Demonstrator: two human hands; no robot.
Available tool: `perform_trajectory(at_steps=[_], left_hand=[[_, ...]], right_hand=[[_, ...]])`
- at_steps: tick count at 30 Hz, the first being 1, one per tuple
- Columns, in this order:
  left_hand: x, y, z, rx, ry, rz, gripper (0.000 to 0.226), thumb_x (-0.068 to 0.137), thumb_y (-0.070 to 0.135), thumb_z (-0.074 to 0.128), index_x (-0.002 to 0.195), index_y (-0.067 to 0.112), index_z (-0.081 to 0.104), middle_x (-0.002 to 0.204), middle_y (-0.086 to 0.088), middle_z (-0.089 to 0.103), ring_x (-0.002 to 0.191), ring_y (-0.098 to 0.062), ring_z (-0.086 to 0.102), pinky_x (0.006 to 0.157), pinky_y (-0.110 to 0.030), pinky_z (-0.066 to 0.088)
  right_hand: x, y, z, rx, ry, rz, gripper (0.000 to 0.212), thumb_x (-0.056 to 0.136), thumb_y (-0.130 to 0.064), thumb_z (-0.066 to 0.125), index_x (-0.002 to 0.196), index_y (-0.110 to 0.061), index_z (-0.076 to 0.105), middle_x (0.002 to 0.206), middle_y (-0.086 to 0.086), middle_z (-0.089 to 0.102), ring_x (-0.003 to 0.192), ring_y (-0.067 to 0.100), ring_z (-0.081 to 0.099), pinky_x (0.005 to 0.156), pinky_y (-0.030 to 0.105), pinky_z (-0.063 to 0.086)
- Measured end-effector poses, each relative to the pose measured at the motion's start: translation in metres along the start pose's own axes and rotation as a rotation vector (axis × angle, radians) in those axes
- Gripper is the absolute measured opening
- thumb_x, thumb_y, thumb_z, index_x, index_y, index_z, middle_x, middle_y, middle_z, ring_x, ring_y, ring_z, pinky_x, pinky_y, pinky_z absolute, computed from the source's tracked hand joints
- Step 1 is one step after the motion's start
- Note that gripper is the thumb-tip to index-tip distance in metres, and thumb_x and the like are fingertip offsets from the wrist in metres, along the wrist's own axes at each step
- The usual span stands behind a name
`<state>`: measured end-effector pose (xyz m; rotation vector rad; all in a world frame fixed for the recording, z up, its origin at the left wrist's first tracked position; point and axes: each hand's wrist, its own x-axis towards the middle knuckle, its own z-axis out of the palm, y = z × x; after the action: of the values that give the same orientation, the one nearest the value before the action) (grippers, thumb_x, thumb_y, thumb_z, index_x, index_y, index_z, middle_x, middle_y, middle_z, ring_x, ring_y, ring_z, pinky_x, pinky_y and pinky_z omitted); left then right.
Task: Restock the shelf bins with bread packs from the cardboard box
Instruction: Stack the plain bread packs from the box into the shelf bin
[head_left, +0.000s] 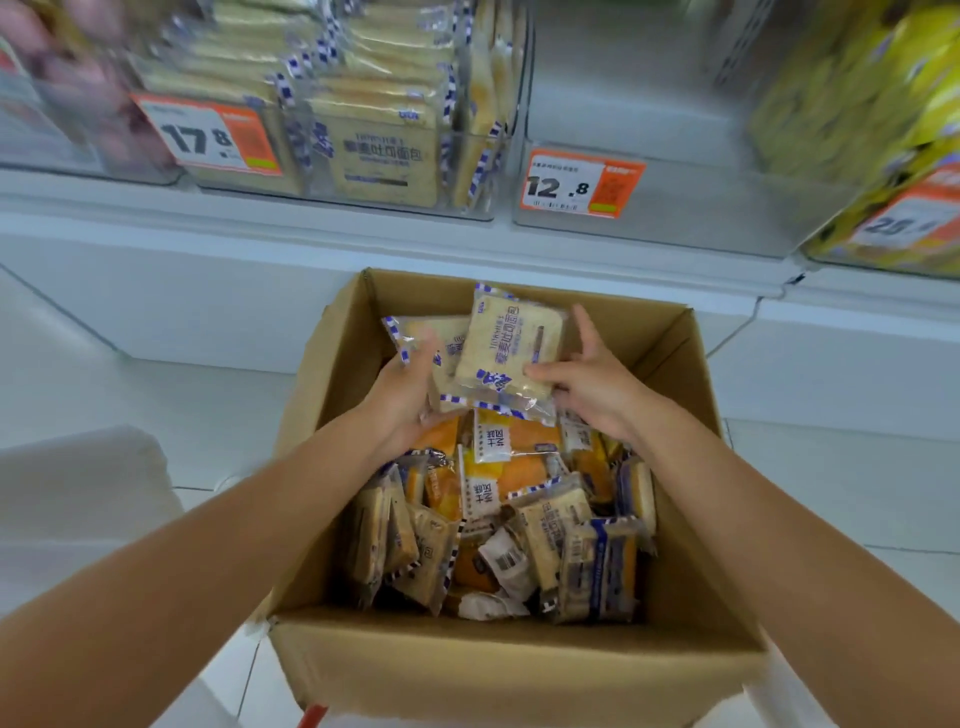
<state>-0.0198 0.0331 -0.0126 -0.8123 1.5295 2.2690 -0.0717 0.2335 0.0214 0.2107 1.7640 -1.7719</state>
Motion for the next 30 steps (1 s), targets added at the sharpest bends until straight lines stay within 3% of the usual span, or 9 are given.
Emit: perform_trajectory(at_steps=[4, 7, 9, 12, 17, 21, 25, 28, 30], left_hand=[[-0.020, 0.016, 0.002, -0.051, -0.095, 0.075, 0.050, 0.094, 0.052, 0.050, 0.125, 0.014, 0.061, 0.114, -0.008, 0.073, 0.105, -0.023, 0.070, 0.091, -0.040, 0.056], [-0.034, 0.034, -0.005, 0.005, -0.013, 0.131, 0.032, 0.091, 0.032, 0.067, 0.119, 0.017, 0.064, 0.108, -0.006, 0.074, 0.100, -0.025, 0.071, 0.094, -0.048, 0.054], [-0.042, 0.052, -0.014, 0.009, 0.026, 0.150, 0.020, 0.094, 0.026, 0.062, 0.112, 0.016, 0.064, 0.105, -0.008, 0.075, 0.098, -0.028, 0.071, 0.093, -0.053, 0.054], [-0.060, 0.082, -0.030, -0.039, -0.047, 0.158, 0.013, 0.099, 0.023, 0.053, 0.108, 0.018, 0.062, 0.098, -0.004, 0.075, 0.096, -0.027, 0.072, 0.084, -0.048, 0.058], [-0.070, 0.137, -0.066, 0.218, -0.067, 0.212, 0.021, 0.099, 0.030, 0.052, 0.103, 0.013, 0.064, 0.106, -0.008, 0.070, 0.099, -0.023, 0.067, 0.087, -0.039, 0.055], [-0.066, 0.192, -0.100, 0.526, 0.212, 0.547, 0.038, 0.087, 0.039, 0.065, 0.061, 0.013, 0.058, 0.065, -0.007, 0.054, 0.074, -0.020, 0.055, 0.079, -0.043, 0.054], [-0.060, 0.253, -0.115, 0.722, 0.328, 0.792, 0.041, 0.093, 0.033, 0.063, 0.062, 0.010, 0.048, 0.050, 0.006, 0.043, 0.045, -0.004, 0.037, 0.049, -0.025, 0.032], [-0.039, 0.300, -0.120, 0.846, 0.406, 0.862, 0.047, 0.096, 0.032, 0.060, 0.054, 0.021, 0.041, 0.039, 0.006, 0.038, 0.034, -0.004, 0.035, 0.040, -0.018, 0.025], [-0.017, 0.326, -0.126, 0.871, 0.400, 0.845, 0.049, 0.096, 0.031, 0.060, 0.053, 0.020, 0.040, 0.036, 0.007, 0.037, 0.033, -0.006, 0.035, 0.038, -0.017, 0.025]], right_hand=[[-0.006, 0.001, 0.044, -0.089, 0.196, -0.014, 0.057, 0.082, -0.019, 0.076, 0.126, -0.014, 0.039, 0.119, 0.012, 0.062, 0.095, 0.022, 0.068, 0.068, 0.032, 0.060], [-0.021, -0.015, 0.066, -0.540, 0.128, -0.007, 0.065, 0.080, -0.064, 0.063, 0.123, -0.016, 0.049, 0.114, -0.003, 0.059, 0.098, 0.014, 0.059, 0.069, 0.024, 0.048], [-0.027, -0.031, 0.070, -0.743, 0.152, -0.058, 0.069, 0.081, -0.075, 0.049, 0.123, -0.019, 0.052, 0.120, -0.003, 0.057, 0.102, 0.015, 0.055, 0.080, 0.029, 0.042], [-0.030, -0.060, 0.076, -0.638, 0.161, -0.100, 0.087, 0.079, -0.075, 0.053, 0.143, -0.018, 0.037, 0.144, 0.001, 0.048, 0.123, 0.023, 0.052, 0.100, 0.038, 0.043], [-0.019, -0.104, 0.116, -0.321, -0.085, -0.208, 0.033, 0.088, -0.028, 0.067, 0.119, -0.016, 0.060, 0.116, 0.005, 0.070, 0.101, 0.017, 0.069, 0.091, 0.035, 0.055], [-0.003, -0.148, 0.157, -0.370, -0.088, -0.354, 0.063, 0.065, -0.042, 0.084, 0.119, -0.015, 0.062, 0.114, 0.001, 0.071, 0.105, 0.019, 0.067, 0.098, 0.042, 0.050], [0.028, -0.191, 0.193, -0.272, -0.064, -0.396, 0.078, 0.052, -0.053, 0.080, 0.118, -0.016, 0.063, 0.119, 0.008, 0.068, 0.112, 0.029, 0.063, 0.104, 0.046, 0.043], [0.064, -0.215, 0.210, -0.219, -0.055, -0.436, 0.061, 0.064, -0.048, 0.079, 0.112, -0.012, 0.068, 0.119, 0.020, 0.066, 0.103, 0.023, 0.062, 0.099, 0.037, 0.043], [0.086, -0.227, 0.216, -0.238, -0.027, -0.469, 0.034, 0.081, -0.036, 0.073, 0.105, -0.013, 0.070, 0.108, 0.008, 0.072, 0.096, 0.023, 0.062, 0.093, 0.037, 0.046]])
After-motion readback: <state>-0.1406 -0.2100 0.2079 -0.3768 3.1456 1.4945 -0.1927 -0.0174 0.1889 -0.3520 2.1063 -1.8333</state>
